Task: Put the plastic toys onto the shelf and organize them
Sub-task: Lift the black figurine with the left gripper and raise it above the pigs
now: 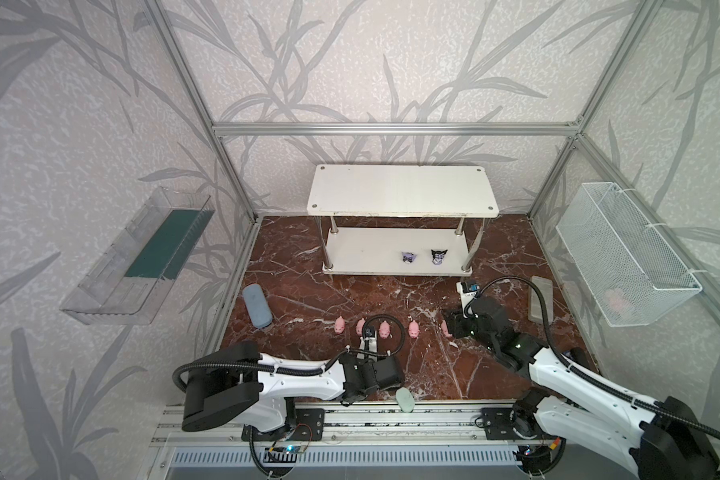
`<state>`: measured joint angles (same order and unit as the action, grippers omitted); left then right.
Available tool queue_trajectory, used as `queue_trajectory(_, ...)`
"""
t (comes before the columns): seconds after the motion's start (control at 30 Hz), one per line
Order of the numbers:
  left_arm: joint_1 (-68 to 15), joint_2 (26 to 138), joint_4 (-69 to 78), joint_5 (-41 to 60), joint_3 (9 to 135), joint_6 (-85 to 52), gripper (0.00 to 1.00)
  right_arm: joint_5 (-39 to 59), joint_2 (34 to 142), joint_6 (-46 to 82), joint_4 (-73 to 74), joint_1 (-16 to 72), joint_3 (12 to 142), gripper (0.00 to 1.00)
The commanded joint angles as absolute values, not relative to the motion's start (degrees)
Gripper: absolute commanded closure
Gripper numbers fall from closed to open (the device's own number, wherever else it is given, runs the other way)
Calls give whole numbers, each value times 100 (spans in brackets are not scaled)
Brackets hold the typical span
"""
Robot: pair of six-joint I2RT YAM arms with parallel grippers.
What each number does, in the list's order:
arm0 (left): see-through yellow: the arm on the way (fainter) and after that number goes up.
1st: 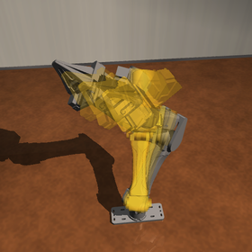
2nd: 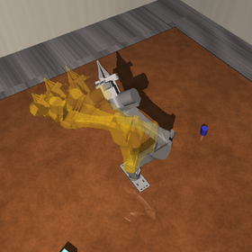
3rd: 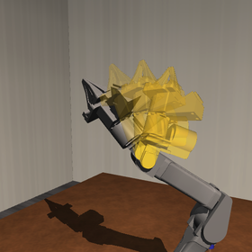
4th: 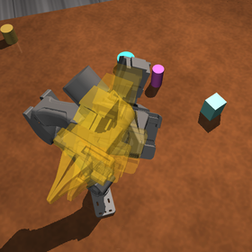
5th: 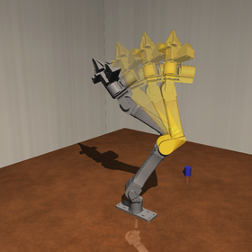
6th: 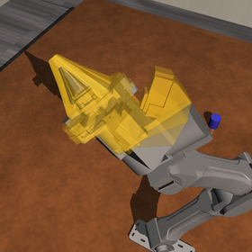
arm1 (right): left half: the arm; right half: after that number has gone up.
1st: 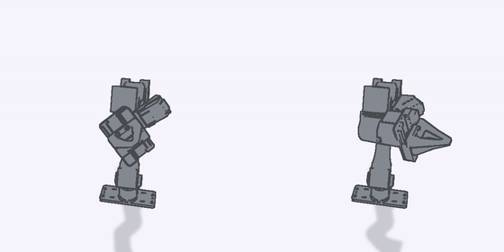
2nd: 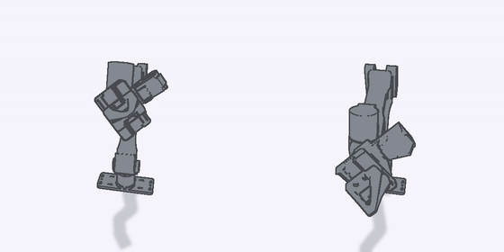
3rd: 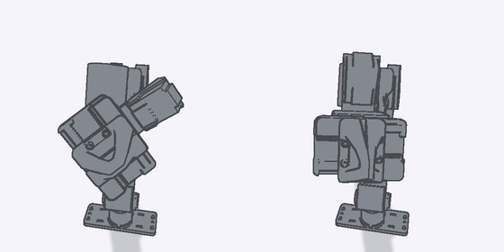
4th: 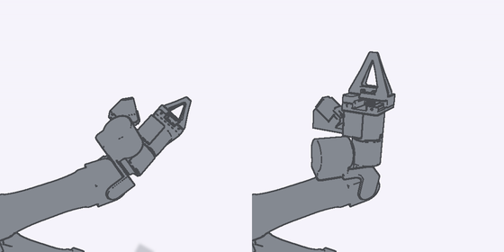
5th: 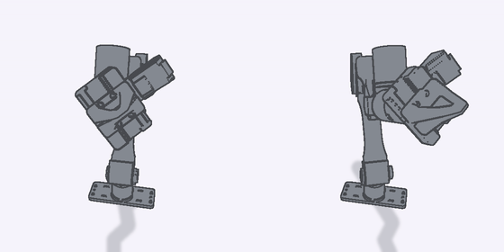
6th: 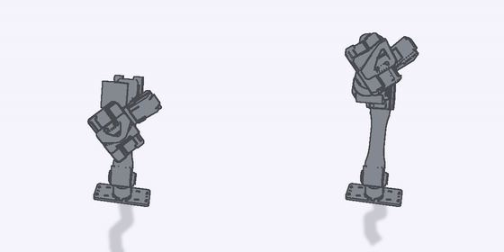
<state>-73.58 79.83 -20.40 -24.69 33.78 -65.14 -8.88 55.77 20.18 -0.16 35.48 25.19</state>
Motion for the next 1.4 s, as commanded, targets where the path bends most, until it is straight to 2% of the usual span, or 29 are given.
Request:
queue_trajectory(0.0, -7317, 8028, -2089, -2561, 3524, -6487, 48, -838, 5633, 2092, 140, 3517, 2496, 43)
queue_trajectory(0.5, -7321, 8300, -2729, -2576, 3956, -6661, 64, -780, 5738, 2116, 193, 3513, 2540, 44)
queue_trajectory(0.73, -7321, 8219, -2707, -2577, 3905, -6653, 66, -799, 5728, 2109, 185, 3514, 2515, 44)
queue_trajectory(1.13, -7321, 7287, -2481, -2506, 3464, -6246, 67, -816, 5711, 2087, 167, 3512, 2522, 44)
queue_trajectory(1.37, -7250, 6095, -2603, -2714, 3451, -5410, 67, -824, 5661, 2066, 132, 3502, 2536, 44)
